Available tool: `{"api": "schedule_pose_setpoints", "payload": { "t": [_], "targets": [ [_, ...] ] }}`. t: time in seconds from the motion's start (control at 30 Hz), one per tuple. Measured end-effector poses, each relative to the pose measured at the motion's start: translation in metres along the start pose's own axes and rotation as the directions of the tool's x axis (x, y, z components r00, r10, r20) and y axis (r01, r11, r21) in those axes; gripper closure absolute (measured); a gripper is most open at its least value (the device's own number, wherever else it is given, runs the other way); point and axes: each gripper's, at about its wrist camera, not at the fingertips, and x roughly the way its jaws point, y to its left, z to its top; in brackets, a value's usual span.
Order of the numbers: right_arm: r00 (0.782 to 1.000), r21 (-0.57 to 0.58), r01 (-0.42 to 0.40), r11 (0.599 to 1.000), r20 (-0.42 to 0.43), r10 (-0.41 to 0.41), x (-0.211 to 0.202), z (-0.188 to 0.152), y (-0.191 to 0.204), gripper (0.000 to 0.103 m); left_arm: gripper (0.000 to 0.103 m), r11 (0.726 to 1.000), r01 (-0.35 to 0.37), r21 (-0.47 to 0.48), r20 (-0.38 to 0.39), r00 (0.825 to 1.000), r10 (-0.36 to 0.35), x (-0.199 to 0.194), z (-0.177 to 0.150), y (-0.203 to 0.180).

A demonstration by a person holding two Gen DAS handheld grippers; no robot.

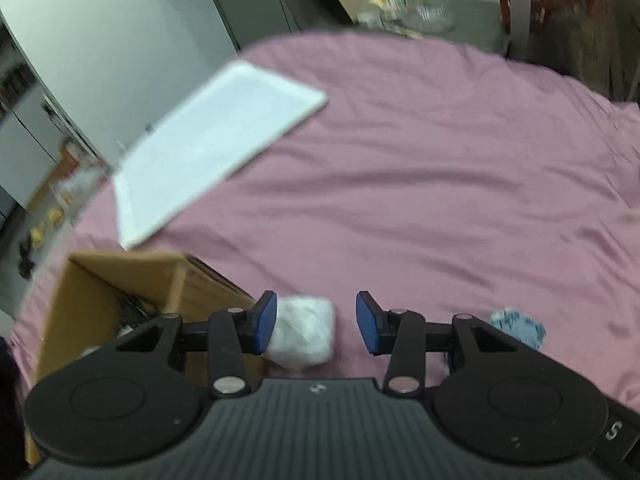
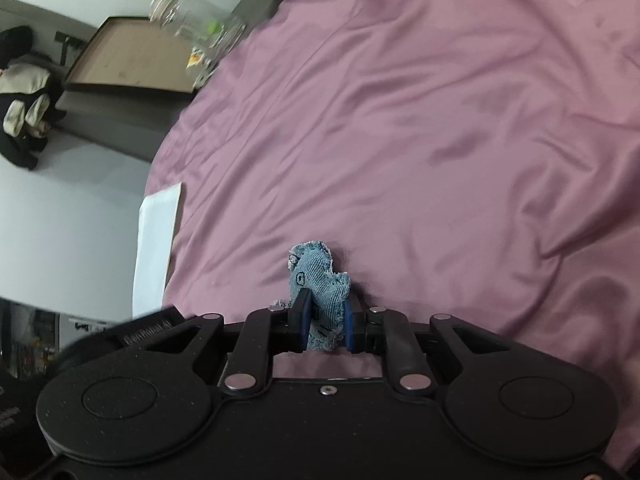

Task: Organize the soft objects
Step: 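Grasp the white tissue ball with the left gripper while the right gripper grasps the octopus plush, then carry the tissue ball and octopus plush over the box with both grippers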

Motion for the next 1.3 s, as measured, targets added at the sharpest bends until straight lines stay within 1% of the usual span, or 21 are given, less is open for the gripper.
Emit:
{"api": "schedule_pose_setpoints", "payload": {
  "t": [0.03,0.1,0.27,0.37,0.5,0.53,0.57,0.67,0.73,0.87,1.07,1.3],
  "targets": [
    [1.000,0.002,0.000,1.000,-0.001,0.000,0.000,0.000,-0.001,0.087,0.060,1.000,0.001,-0.003,-0.017,1.000,-0.001,0.003,0.000,0.000],
    [1.000,0.001,0.002,1.000,-0.004,-0.002,0.002,0.001,0.000,0.086,0.060,0.999,-0.038,0.023,-0.005,0.999,0.038,0.005,-0.003,-0.004],
    [1.000,0.011,-0.003,1.000,-0.012,0.003,0.005,0.002,0.000,0.086,0.060,0.993,-0.090,0.074,-0.007,0.996,0.090,0.012,-0.011,-0.011],
    [1.000,0.011,-0.001,1.000,-0.013,0.001,0.006,0.002,0.001,0.086,0.060,0.992,-0.097,0.086,-0.007,0.995,0.098,0.014,-0.015,-0.012],
    [1.000,0.016,-0.006,1.000,-0.019,0.007,0.005,0.003,-0.001,0.086,0.065,0.988,-0.107,0.113,-0.002,0.994,0.108,0.018,-0.019,-0.013],
    [1.000,0.015,-0.007,1.000,-0.020,0.007,0.005,0.003,-0.001,0.086,0.075,0.987,-0.116,0.115,0.001,0.993,0.116,0.019,-0.019,-0.012],
    [1.000,0.013,-0.009,1.000,-0.021,0.009,0.005,0.004,-0.001,0.086,0.075,0.986,-0.126,0.112,0.002,0.992,0.127,0.021,-0.018,-0.010],
    [1.000,0.013,-0.013,1.000,-0.026,0.013,0.005,0.005,-0.002,0.086,0.075,0.993,-0.086,0.087,-0.003,0.996,0.086,0.017,-0.014,-0.001],
    [1.000,0.012,-0.012,1.000,-0.027,0.012,0.004,0.005,-0.002,0.086,0.076,0.997,-0.045,0.064,-0.003,0.999,0.045,0.010,-0.013,0.004],
    [1.000,-0.008,-0.002,1.000,-0.022,0.002,-0.001,0.004,0.001,0.086,0.076,1.000,0.019,0.024,0.013,1.000,-0.019,-0.008,-0.014,0.010],
    [1.000,-0.047,0.002,0.999,-0.006,-0.002,-0.017,0.003,0.004,0.086,0.076,0.995,0.099,-0.008,0.040,0.994,-0.098,-0.032,-0.016,0.018],
    [0.999,-0.066,0.035,0.997,0.033,-0.033,-0.038,0.002,-0.001,0.086,0.076,0.983,0.180,-0.024,0.062,0.982,-0.178,-0.056,-0.021,0.026]
  ]
}}
